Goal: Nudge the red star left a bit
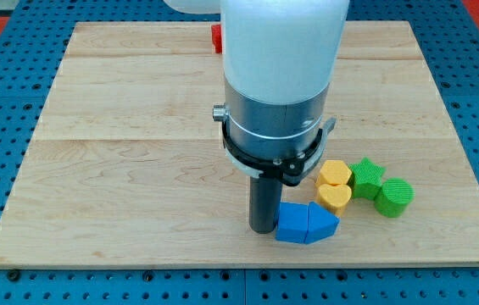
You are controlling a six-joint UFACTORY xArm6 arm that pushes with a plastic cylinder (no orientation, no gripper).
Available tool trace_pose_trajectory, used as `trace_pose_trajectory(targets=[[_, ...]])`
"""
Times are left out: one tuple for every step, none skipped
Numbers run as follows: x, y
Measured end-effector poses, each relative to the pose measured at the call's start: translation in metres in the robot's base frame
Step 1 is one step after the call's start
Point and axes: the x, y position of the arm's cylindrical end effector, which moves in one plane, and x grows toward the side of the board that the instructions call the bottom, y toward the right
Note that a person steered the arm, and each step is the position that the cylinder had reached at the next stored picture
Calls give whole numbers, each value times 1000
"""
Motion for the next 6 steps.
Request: trace_pose_trajectory(targets=[[1,2],[1,13],[1,31],[1,-2],[-45,-55],[-124,-55]])
